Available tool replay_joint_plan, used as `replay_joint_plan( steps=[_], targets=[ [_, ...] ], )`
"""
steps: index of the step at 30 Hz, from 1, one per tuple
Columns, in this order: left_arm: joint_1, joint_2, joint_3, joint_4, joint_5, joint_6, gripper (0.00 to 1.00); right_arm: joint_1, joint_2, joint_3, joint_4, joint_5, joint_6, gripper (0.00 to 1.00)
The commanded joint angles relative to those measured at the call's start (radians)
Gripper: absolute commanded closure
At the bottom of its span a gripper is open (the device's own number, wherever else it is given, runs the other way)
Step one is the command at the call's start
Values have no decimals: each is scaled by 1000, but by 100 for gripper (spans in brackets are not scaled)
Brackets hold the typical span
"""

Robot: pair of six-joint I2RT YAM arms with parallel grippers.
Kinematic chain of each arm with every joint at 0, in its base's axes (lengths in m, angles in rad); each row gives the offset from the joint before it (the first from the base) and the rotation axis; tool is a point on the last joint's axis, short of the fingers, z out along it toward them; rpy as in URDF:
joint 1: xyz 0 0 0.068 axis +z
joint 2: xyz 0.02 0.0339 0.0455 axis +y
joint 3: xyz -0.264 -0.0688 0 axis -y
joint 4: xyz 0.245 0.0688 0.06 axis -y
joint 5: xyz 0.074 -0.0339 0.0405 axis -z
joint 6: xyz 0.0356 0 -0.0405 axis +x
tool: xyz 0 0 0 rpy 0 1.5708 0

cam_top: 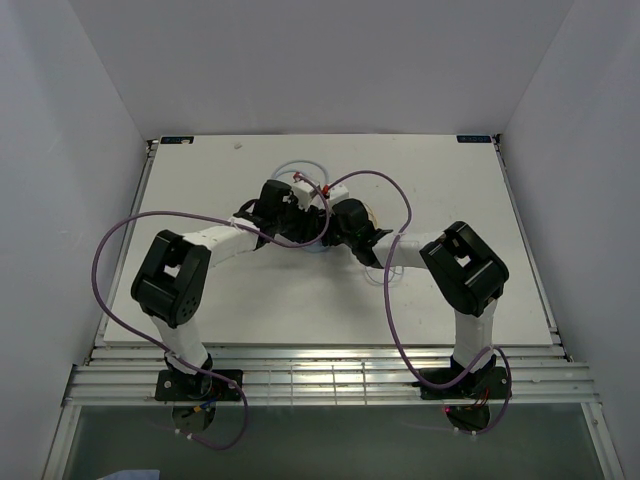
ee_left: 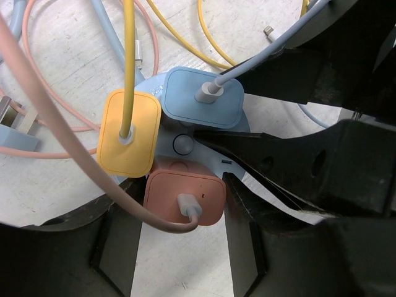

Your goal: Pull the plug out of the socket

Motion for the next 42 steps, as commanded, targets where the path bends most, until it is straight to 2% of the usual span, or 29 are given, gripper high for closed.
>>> replay_joint_plan(
  steps=[1, 3, 9, 16, 24, 33, 38, 42],
  targets=[
    [-71, 4, 70, 38, 83, 47, 100, 27, 106, -46, -300, -90, -106, 92],
    [-74, -16, 54, 48, 100, 61, 100, 27, 106, -46, -299, -98, -112, 92],
    [-74, -92, 24, 67, 19, 66, 100, 27, 106, -43, -308, -102, -100, 92],
    [-73, -203, -48, 169, -62, 3, 100, 27, 81, -80, -340, -96, -122, 92],
    [-73, -198, -62, 188, -66, -101, 100, 60, 130, -101, -394, -86, -150, 92],
    [-73, -189, -23, 159, -157, -169, 100, 97, 143, -158, -334, -9, -172, 92],
    [-73, -138, -14, 134, -99, -170, 100, 129, 155, -187, -289, 45, -207, 92],
    [-74, -146, -60, 154, -96, -175, 100, 133, 132, -207, -257, 25, -153, 92]
  ],
)
